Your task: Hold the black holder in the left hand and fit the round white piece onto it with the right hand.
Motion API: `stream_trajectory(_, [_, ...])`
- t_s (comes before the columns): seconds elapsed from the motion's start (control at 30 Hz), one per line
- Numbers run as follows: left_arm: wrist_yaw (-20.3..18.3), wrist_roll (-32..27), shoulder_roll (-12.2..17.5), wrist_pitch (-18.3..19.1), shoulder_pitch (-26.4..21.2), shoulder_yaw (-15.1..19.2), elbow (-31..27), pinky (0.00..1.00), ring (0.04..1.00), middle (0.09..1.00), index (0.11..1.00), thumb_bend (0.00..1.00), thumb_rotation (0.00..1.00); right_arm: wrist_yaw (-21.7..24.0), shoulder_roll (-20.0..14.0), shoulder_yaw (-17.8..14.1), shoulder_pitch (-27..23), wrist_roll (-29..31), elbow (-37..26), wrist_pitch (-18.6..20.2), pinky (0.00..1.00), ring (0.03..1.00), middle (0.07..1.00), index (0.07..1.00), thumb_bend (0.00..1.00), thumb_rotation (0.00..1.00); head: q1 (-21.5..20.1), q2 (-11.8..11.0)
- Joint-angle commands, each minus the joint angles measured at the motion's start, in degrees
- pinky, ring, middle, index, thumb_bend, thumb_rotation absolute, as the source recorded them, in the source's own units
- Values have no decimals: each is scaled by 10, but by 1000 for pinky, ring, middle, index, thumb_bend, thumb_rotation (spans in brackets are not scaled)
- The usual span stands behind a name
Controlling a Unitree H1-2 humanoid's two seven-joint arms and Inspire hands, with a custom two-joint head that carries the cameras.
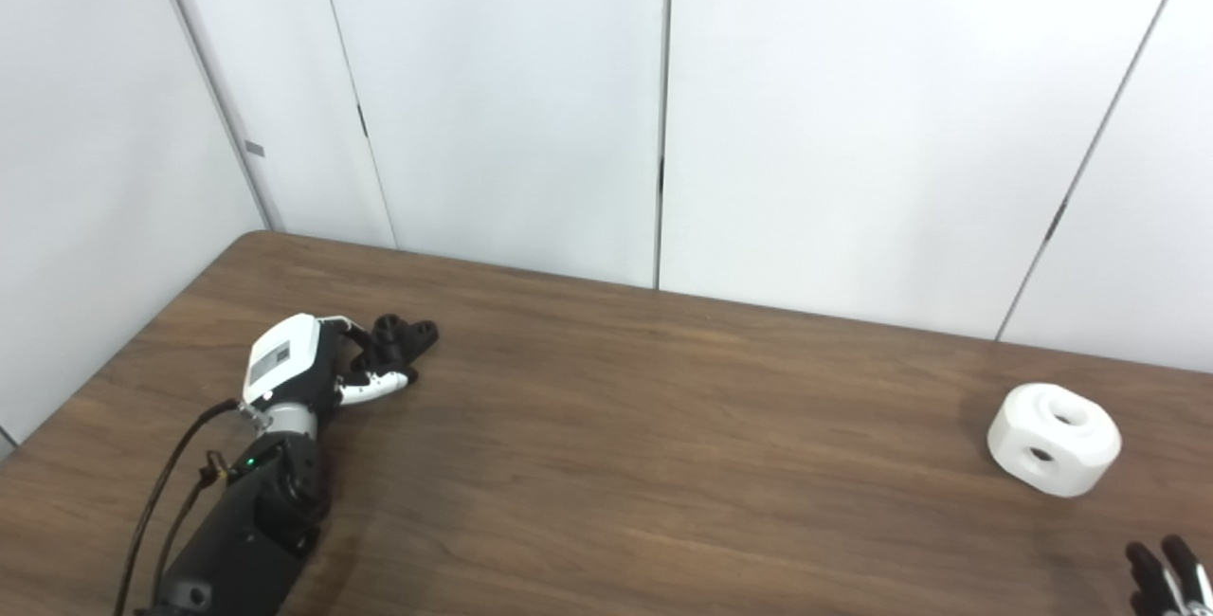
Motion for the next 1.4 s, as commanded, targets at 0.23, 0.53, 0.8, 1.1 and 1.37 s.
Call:
stream_trajectory(0.23, [65,4,13,-46,-17,2,20,976,884,787,491,537,68,-2,8,3,15,6,19,-7,1000,975,945,988,686,990,-1,4])
stream_trajectory(0.53, [68,-3,10,-50,-17,4,22,965,873,766,487,519,47,1,6,3,13,14,19,-4,1000,980,950,988,691,988,0,6])
stream_trajectory(0.8, [55,-19,12,-71,-9,0,13,907,866,768,487,519,47,1,7,4,13,19,16,-1,1000,968,949,986,676,984,-5,11])
stream_trajectory(1.1, [-13,-45,9,-68,21,-19,-62,871,874,782,488,516,50,-3,12,7,13,8,10,1,1000,960,937,976,691,964,-25,21])
stream_trajectory(1.37, [-79,-56,13,-78,81,-41,-166,852,864,800,489,516,46,-16,27,7,12,-4,1,3,1000,957,939,983,659,949,-47,32])
